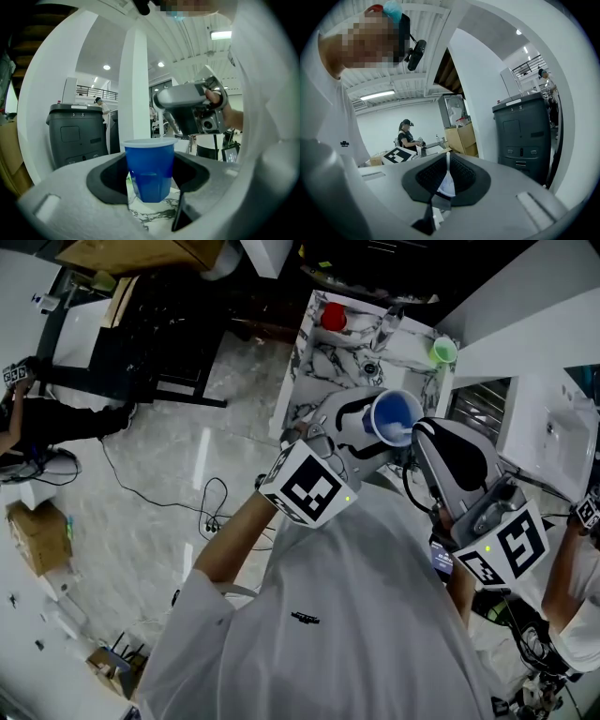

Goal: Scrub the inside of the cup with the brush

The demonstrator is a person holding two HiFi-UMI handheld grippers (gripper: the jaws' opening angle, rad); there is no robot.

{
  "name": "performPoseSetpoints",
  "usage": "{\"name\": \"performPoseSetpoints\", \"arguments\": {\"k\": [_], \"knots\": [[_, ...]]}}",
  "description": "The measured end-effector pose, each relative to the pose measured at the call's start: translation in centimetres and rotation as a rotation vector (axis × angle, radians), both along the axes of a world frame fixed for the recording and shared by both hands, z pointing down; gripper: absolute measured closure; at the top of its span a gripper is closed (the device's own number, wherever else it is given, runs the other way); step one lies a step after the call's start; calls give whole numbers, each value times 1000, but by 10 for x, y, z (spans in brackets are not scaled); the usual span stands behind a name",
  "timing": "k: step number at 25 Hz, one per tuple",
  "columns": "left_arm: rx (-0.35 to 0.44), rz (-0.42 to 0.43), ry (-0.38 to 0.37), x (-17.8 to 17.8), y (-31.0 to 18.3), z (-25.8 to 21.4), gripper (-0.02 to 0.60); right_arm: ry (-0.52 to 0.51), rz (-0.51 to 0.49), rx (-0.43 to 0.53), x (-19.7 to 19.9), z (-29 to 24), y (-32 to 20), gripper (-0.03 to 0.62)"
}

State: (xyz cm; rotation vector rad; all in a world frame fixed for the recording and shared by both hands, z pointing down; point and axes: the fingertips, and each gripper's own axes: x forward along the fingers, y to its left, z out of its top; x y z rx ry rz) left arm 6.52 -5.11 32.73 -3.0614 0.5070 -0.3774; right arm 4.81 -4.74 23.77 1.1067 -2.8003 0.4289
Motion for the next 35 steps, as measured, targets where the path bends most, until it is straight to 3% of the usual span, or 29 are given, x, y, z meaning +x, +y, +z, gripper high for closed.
{"name": "performPoseSetpoints", "arguments": {"k": [13,35], "knots": [[25,54,-17,10,11,-1,308,35,77,10,24,4,-13,569],[35,1,-5,1,0,-6,308,8,-56,8,-14,-2,-2,569]]}}
